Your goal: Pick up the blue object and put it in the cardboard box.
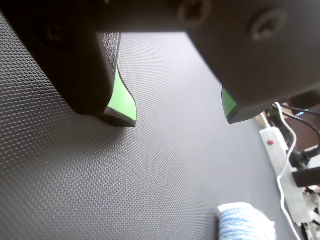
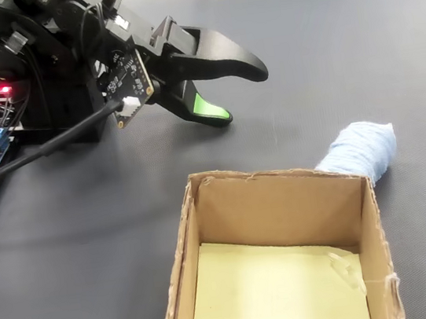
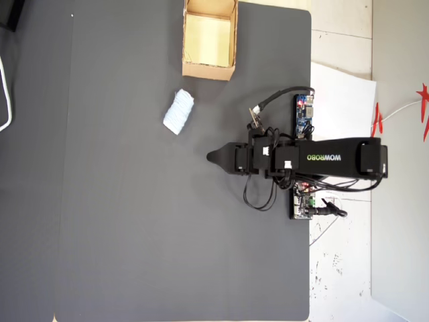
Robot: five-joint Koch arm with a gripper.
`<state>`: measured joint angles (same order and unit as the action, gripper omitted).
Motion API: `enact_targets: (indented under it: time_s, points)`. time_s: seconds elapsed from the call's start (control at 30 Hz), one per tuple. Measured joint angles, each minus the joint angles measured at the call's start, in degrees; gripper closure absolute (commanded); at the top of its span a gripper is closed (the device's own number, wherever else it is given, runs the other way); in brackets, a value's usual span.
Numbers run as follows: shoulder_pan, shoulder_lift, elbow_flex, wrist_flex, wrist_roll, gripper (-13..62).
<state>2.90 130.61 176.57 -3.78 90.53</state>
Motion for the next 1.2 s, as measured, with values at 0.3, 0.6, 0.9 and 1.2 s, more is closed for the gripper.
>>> enact_targets:
  time_s: [0.3,0.6,0.9,1.2]
  points:
    - [-0.2,0.0,0.0,0.0,0.0,15.4]
    - [0.0,0.0,0.0,0.0,0.1,15.4]
    - [-0.8,0.0,0.0,0.1,-0.4,15.4]
    - [1.4,0.0,0.0,-3.5,-7.8,15.5]
